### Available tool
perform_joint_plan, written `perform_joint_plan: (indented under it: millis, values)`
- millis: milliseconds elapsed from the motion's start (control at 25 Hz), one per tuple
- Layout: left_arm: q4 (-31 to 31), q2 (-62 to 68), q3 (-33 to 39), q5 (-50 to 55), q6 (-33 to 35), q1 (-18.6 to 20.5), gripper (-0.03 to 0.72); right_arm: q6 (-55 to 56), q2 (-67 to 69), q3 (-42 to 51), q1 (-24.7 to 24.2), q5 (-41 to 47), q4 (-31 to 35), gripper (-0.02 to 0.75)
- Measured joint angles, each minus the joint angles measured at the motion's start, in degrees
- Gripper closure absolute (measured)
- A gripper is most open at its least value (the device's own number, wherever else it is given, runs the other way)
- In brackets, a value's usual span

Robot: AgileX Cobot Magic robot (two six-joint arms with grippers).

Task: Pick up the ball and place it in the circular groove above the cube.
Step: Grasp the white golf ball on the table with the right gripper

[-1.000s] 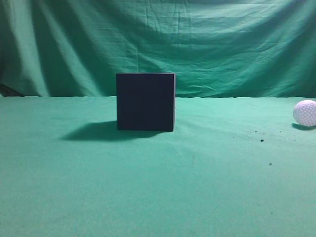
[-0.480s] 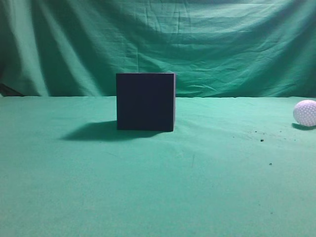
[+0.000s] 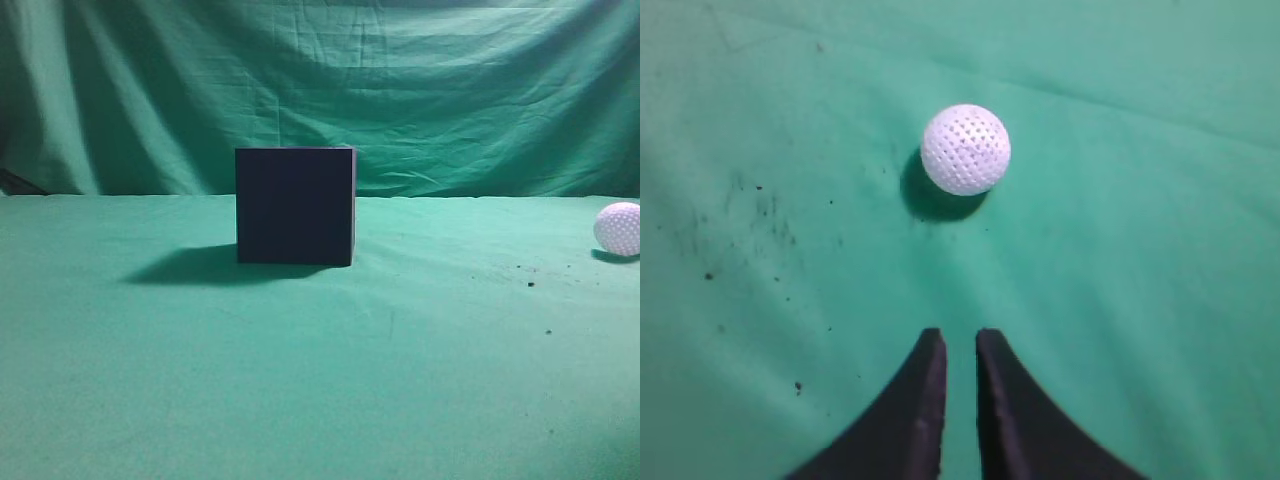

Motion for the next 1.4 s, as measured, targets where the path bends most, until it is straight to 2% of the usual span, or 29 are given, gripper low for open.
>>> perform_joint_plan:
  millis: [280, 360, 640, 680, 800, 840, 880, 1000, 1040, 1280, 1400]
  values:
    - [0.0, 0.0, 0.0, 0.0, 0.0, 0.0, 0.688, 0.7, 14.01, -9.0, 0.26, 1.15, -0.1, 0.199]
    - [0.0, 0.0, 0.0, 0.0, 0.0, 0.0, 0.688, 2.19, 17.24, -11.61, 0.26, 1.15, -0.1, 0.126]
    - [0.0, 0.0, 0.0, 0.0, 0.0, 0.0, 0.688, 3.62, 26.63, -17.36, 0.26, 1.02, 0.0, 0.134]
    - [0.0, 0.0, 0.0, 0.0, 0.0, 0.0, 0.688, 3.66, 27.58, -17.65, 0.26, 0.81, 0.0, 0.19]
    - [0.0, 0.0, 0.0, 0.0, 0.0, 0.0, 0.688, 3.75, 29.57, -18.17, 0.26, 0.41, 0.0, 0.191]
    - [0.0, 0.0, 0.0, 0.0, 0.0, 0.0, 0.688, 3.75, 30.14, -18.28, 0.26, 0.12, 0.0, 0.251]
    - [0.0, 0.0, 0.0, 0.0, 0.0, 0.0, 0.688, 3.78, 30.48, -18.36, 0.26, -0.13, 0.1, 0.249]
    - [0.0, 0.0, 0.0, 0.0, 0.0, 0.0, 0.688, 3.88, 31.24, -18.4, 0.26, -0.13, 0.2, 0.412]
    - [0.0, 0.0, 0.0, 0.0, 0.0, 0.0, 0.688, 4.01, 31.24, -18.4, 0.26, -0.13, 0.2, 0.43]
    - [0.0, 0.0, 0.0, 0.0, 0.0, 0.0, 0.688, 3.35, 30.94, -24.47, 0.26, 5.07, 2.18, 0.419]
    - [0.0, 0.0, 0.0, 0.0, 0.0, 0.0, 0.688, 0.3, 29.4, -30.87, 0.61, 9.2, 7.21, 0.419]
